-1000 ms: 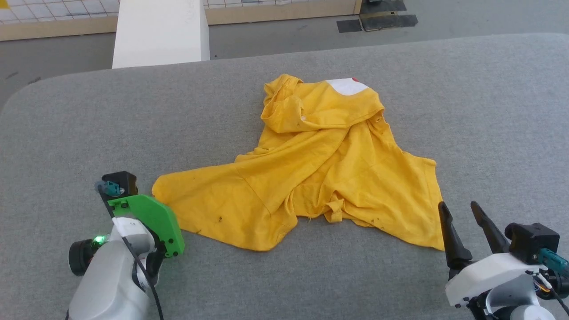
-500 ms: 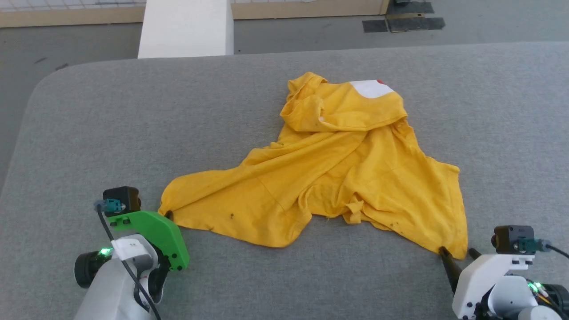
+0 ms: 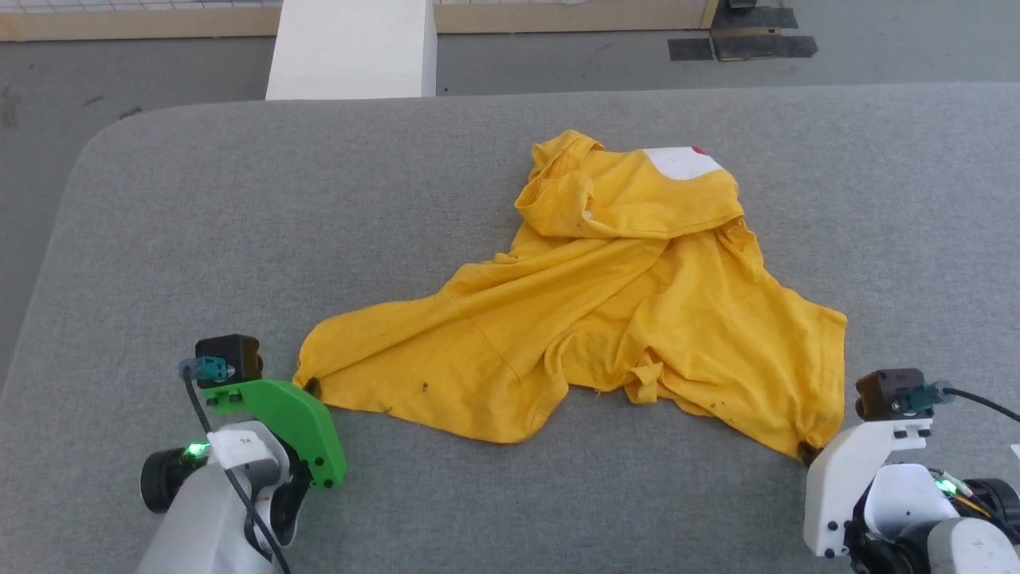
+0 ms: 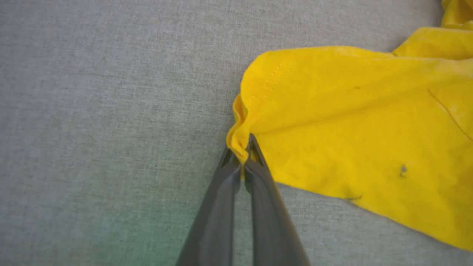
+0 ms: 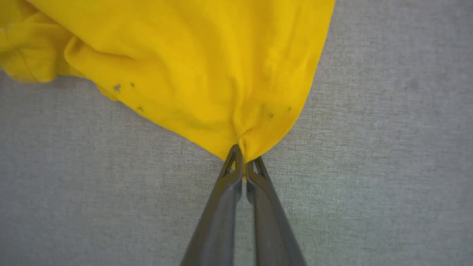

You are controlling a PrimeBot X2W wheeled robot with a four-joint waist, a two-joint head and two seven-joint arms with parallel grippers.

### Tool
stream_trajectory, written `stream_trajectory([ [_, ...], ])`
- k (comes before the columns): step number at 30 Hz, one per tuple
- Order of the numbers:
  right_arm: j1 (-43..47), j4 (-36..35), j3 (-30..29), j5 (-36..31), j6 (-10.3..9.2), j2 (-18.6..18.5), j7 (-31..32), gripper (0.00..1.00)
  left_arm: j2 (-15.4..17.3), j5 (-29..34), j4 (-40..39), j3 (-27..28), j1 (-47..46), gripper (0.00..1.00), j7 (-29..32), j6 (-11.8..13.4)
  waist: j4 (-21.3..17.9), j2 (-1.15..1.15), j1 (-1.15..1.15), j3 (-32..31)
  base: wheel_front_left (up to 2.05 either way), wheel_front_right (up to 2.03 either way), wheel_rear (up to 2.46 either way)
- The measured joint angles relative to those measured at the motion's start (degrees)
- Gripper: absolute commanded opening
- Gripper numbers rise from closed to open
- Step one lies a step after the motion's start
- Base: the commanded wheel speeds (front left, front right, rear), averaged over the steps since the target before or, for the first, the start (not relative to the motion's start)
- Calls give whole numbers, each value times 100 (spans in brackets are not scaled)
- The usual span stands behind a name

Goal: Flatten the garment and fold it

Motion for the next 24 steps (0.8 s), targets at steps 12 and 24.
stream_trajectory([
  [12,-1185,-1077,277,-298,0,-910,1085,0,240,-1396,-926,494,-957,0,1083,-777,-74,0,0,117,0,0,0],
  [24,-5664,-202,1137,-208,1,-2020,1325,0,903,-964,-1350,799,-4371,0,1581,-79,-232,0,1,1188,0,0,0],
])
